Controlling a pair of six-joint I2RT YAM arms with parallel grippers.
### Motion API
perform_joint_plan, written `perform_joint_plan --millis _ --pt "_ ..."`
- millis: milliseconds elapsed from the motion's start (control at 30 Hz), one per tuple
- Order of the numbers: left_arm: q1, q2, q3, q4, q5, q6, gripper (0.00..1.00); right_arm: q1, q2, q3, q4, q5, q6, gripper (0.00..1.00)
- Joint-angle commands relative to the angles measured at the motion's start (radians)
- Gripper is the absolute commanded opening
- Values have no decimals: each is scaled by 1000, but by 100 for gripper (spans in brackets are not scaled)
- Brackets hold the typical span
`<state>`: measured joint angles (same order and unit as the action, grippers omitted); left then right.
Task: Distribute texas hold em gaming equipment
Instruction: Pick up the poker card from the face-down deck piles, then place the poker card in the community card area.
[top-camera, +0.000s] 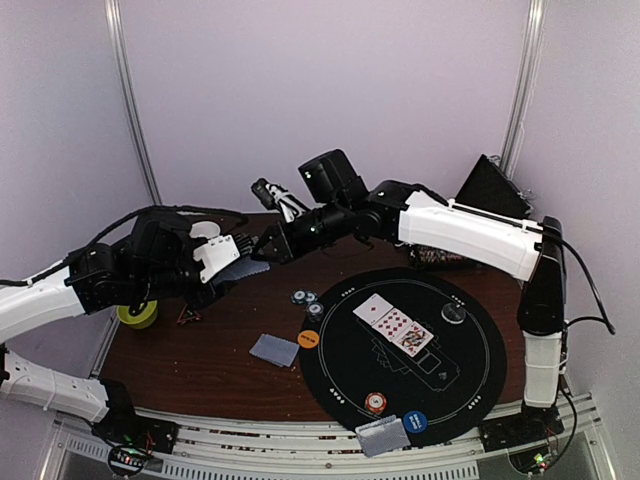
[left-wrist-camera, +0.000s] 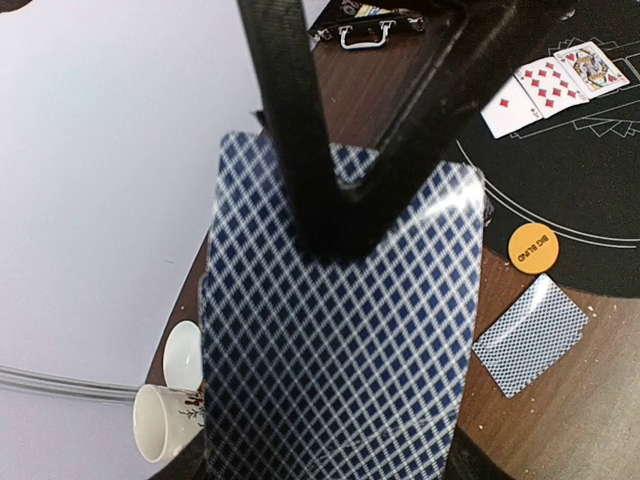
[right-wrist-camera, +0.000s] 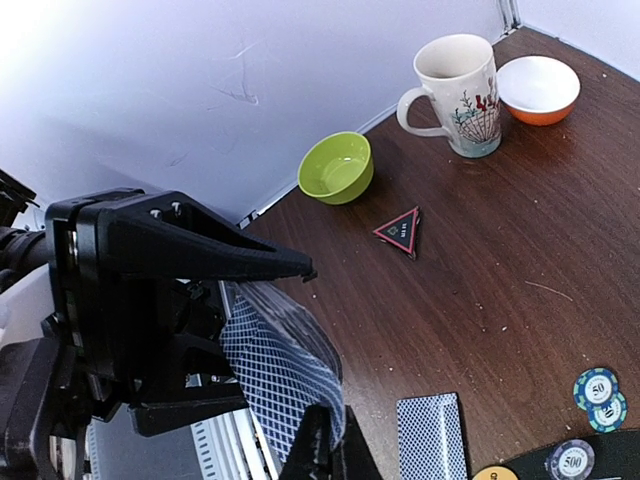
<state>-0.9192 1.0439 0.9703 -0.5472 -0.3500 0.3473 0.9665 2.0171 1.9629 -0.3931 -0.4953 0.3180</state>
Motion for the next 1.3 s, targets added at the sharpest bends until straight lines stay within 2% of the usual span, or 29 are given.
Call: perform_joint_plan --millis 0,267,367,500,567,633,800,967,1067,1267 --pt "0 -15 0 56 0 5 58 -12 -48 45 -89 67 -35 0" --pt "0 -16 -1 54 2 2 58 -72 -136 43 -170 -10 -47 0" --pt "0 -16 -1 55 -1 2 58 -129 -203 42 -307 -22 -76 0" --pt "0 -19 -4 58 -2 2 58 -236 -275 30 -628 -16 -161 0" --pt "0 -20 -5 61 -1 2 58 -279 -310 -19 -781 54 -182 0" --pt "0 -21 -7 61 2 1 58 -303 -377 -152 -855 106 -173 0" --pt "0 -30 -16 75 1 9 58 -316 -498 -493 -882 94 -127 0" --pt "0 -38 -24 90 4 16 58 -316 -486 -725 -854 114 -114 0" --pt "0 -34 -24 95 14 18 58 -316 -445 -796 -812 132 -130 0" --pt "0 -20 -18 90 17 16 58 -321 -386 -816 -740 160 -166 0"
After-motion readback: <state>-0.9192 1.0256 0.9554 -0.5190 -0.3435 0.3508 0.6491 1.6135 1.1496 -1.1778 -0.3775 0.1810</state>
